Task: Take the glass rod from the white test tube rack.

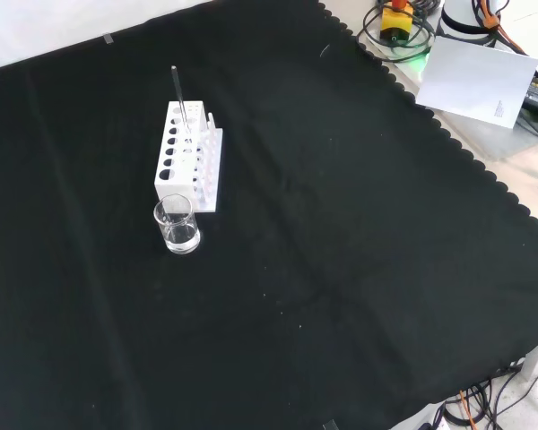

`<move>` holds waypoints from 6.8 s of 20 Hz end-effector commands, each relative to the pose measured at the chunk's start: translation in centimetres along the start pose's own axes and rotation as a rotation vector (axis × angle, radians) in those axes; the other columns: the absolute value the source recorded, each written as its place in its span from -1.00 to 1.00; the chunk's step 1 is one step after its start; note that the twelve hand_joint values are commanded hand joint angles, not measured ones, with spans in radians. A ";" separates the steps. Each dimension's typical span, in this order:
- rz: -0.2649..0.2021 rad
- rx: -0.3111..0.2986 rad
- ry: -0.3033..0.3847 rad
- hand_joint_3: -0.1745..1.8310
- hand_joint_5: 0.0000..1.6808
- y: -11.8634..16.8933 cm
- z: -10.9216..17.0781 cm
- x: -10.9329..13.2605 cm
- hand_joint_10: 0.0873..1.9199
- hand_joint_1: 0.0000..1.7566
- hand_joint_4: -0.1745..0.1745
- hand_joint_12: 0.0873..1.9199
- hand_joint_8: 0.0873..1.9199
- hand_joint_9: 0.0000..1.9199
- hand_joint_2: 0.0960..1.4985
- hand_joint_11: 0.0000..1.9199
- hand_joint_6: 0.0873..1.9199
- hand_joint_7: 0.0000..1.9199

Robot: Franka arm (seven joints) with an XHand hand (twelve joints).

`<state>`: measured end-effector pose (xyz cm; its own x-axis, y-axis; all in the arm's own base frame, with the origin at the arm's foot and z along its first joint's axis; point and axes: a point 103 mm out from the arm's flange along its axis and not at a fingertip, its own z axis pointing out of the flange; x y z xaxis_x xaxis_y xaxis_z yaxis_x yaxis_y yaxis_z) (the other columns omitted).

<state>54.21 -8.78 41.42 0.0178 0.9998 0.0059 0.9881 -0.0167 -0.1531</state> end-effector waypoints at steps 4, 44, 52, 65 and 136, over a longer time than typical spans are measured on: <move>-0.021 0.056 0.003 -0.39 -0.47 1.1 3.3 0.1 -0.07 -0.48 -1.00 0.43 -0.02 0.02 0.33 -0.55 -1.00 -0.25; 0.009 0.159 0.056 -0.42 -0.53 2.7 14.2 0.6 0.04 -0.31 -1.00 0.41 0.06 0.33 0.32 -0.52 -0.49 -0.07; -0.006 0.172 0.069 -0.41 -0.52 3.1 15.6 1.0 0.02 -0.26 -1.00 0.41 0.06 0.42 0.30 -0.53 -0.42 -0.05; -0.021 0.159 0.066 -0.34 -0.45 2.7 15.8 0.8 -0.16 -0.15 -1.00 0.38 0.05 0.62 0.22 -0.49 -0.28 0.07; -0.113 -0.137 0.073 -1.00 0.44 0.1 5.9 6.8 -0.40 0.48 -1.00 -0.24 0.05 0.79 0.46 0.21 -0.74 0.21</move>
<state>54.99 -2.35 33.90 -0.0930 0.9905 0.1009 0.9955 0.0944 -0.0092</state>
